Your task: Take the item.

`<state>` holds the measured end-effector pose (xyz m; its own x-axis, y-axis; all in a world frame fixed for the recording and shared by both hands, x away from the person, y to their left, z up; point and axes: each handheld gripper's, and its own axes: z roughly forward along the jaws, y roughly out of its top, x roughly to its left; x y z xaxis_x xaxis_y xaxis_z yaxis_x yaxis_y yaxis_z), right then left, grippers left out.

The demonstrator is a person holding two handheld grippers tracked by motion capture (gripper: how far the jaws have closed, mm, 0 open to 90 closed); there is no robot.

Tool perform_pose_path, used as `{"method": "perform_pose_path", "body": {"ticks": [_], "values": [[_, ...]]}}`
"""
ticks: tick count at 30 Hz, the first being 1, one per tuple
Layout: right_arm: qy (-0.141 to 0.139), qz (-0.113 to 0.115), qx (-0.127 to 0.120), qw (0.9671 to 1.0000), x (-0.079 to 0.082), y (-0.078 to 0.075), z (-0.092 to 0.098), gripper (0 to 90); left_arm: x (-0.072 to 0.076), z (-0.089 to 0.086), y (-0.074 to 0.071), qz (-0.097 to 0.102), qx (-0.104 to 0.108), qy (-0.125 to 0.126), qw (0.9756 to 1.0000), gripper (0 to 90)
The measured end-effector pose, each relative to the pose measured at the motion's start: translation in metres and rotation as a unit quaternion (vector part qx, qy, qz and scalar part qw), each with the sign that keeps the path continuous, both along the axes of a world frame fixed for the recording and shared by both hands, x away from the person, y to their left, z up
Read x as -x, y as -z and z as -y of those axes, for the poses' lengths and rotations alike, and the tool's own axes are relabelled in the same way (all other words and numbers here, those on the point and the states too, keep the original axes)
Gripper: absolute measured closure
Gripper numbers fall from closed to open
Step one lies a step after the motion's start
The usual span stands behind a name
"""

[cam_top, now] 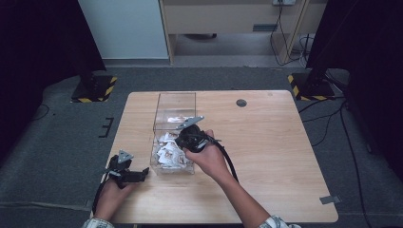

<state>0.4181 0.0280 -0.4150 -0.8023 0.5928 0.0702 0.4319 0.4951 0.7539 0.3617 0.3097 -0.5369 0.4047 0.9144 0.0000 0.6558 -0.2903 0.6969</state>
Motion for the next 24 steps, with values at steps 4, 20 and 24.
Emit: {"method": "perform_pose_path", "body": {"ticks": [4, 20, 24], "values": [[-0.003, 0.008, -0.002, 1.0, 0.002, -0.007, 0.0, 88.6, 0.0, 0.0, 0.0, 0.0, 0.0, 0.0, 1.0, 0.0], [-0.001, 0.028, -0.025, 0.9993, 0.003, -0.032, 0.01, 88.6, 0.0, 0.0, 0.0, 0.0, 0.0, 0.0, 1.0, 0.0], [0.002, 0.031, -0.024, 0.9992, 0.003, -0.035, 0.014, 88.6, 0.0, 0.0, 0.0, 0.0, 0.0, 0.0, 1.0, 0.0]]}}
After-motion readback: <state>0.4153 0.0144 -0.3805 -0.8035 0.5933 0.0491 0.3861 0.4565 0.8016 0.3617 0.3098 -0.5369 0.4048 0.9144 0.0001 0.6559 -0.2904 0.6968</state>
